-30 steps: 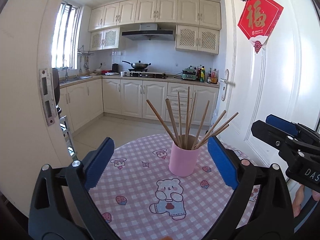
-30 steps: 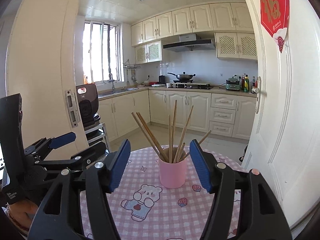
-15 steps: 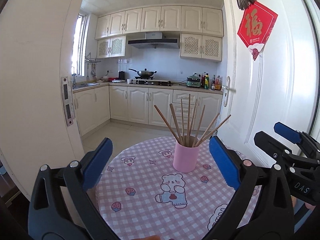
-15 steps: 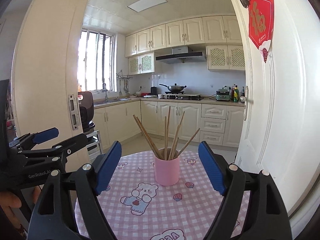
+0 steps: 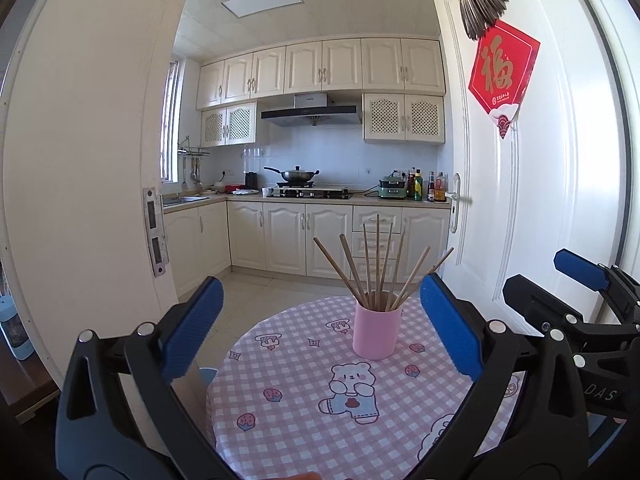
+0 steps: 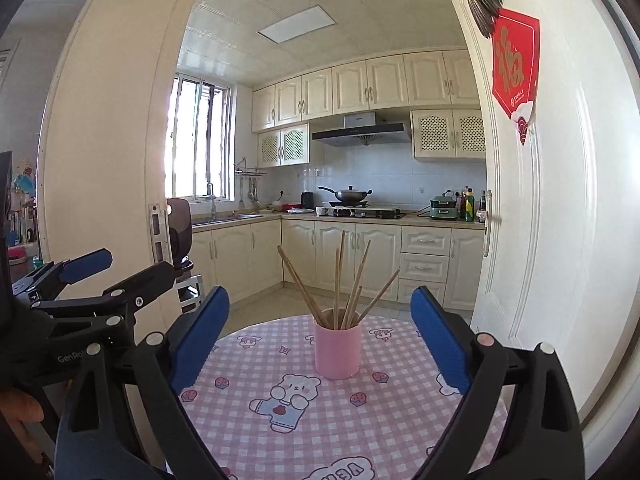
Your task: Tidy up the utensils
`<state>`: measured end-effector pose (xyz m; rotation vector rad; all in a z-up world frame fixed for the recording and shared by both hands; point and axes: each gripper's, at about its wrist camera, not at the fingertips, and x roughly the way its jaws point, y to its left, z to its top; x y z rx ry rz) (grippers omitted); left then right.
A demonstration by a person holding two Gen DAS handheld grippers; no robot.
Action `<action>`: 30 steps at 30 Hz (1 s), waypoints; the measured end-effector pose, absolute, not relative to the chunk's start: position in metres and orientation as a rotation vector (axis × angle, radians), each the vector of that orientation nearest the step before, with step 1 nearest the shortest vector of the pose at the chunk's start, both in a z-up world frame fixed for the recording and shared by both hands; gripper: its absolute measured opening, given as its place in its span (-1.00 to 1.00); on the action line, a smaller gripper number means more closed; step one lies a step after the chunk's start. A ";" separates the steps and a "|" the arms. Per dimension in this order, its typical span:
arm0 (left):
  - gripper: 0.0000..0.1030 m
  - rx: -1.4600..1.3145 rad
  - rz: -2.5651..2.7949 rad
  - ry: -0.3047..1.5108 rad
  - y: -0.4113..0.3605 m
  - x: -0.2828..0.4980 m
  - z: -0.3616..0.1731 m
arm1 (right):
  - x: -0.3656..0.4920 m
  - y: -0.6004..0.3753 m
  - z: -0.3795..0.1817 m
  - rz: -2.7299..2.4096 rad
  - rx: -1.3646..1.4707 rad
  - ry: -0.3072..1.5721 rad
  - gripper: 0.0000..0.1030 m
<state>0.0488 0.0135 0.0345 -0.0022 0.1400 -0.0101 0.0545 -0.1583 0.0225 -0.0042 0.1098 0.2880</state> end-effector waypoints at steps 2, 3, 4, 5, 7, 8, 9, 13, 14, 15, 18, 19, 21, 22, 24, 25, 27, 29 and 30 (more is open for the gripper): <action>0.88 -0.006 -0.012 0.137 0.013 0.048 0.035 | 0.053 -0.159 0.024 0.286 0.000 0.102 0.74; 0.88 -0.008 -0.013 0.137 0.013 0.047 0.035 | 0.052 -0.159 0.024 0.282 -0.003 0.097 0.75; 0.88 -0.009 -0.013 0.137 0.013 0.047 0.036 | 0.050 -0.158 0.024 0.278 -0.006 0.093 0.76; 0.88 -0.008 -0.014 0.131 0.013 0.046 0.036 | 0.049 -0.159 0.025 0.273 -0.008 0.090 0.77; 0.88 -0.003 -0.016 0.128 0.013 0.045 0.036 | 0.049 -0.159 0.024 0.268 -0.010 0.090 0.78; 0.88 -0.002 -0.018 0.130 0.012 0.045 0.036 | 0.048 -0.159 0.024 0.268 -0.008 0.088 0.78; 0.88 -0.002 -0.019 0.127 0.013 0.044 0.036 | 0.047 -0.159 0.023 0.268 -0.005 0.087 0.79; 0.88 0.004 -0.015 0.114 0.012 0.042 0.036 | 0.046 -0.159 0.022 0.267 -0.006 0.086 0.80; 0.88 0.006 -0.013 0.112 0.012 0.041 0.036 | 0.046 -0.159 0.022 0.267 -0.006 0.087 0.80; 0.88 0.006 -0.011 0.110 0.012 0.041 0.035 | 0.046 -0.159 0.022 0.268 -0.004 0.087 0.80; 0.88 0.010 -0.010 0.110 0.012 0.041 0.035 | 0.046 -0.159 0.021 0.268 -0.003 0.091 0.81; 0.88 0.012 -0.007 0.111 0.011 0.041 0.034 | 0.046 -0.158 0.020 0.267 -0.003 0.092 0.81; 0.88 0.015 -0.006 0.113 0.010 0.041 0.034 | 0.046 -0.159 0.020 0.268 0.000 0.093 0.81; 0.88 0.013 -0.008 0.113 0.010 0.040 0.034 | 0.046 -0.159 0.019 0.269 0.002 0.094 0.81; 0.88 0.012 -0.011 0.109 0.010 0.040 0.034 | 0.046 -0.160 0.020 0.271 0.006 0.095 0.81; 0.88 0.014 -0.012 0.110 0.009 0.040 0.034 | 0.046 -0.160 0.020 0.270 0.006 0.094 0.82; 0.88 0.018 -0.009 0.107 0.009 0.040 0.034 | 0.046 -0.159 0.020 0.269 0.006 0.095 0.82; 0.88 0.020 -0.008 0.108 0.008 0.040 0.034 | 0.047 -0.160 0.020 0.269 0.006 0.096 0.82; 0.88 0.020 -0.008 0.109 0.008 0.040 0.034 | 0.047 -0.160 0.020 0.269 0.006 0.098 0.82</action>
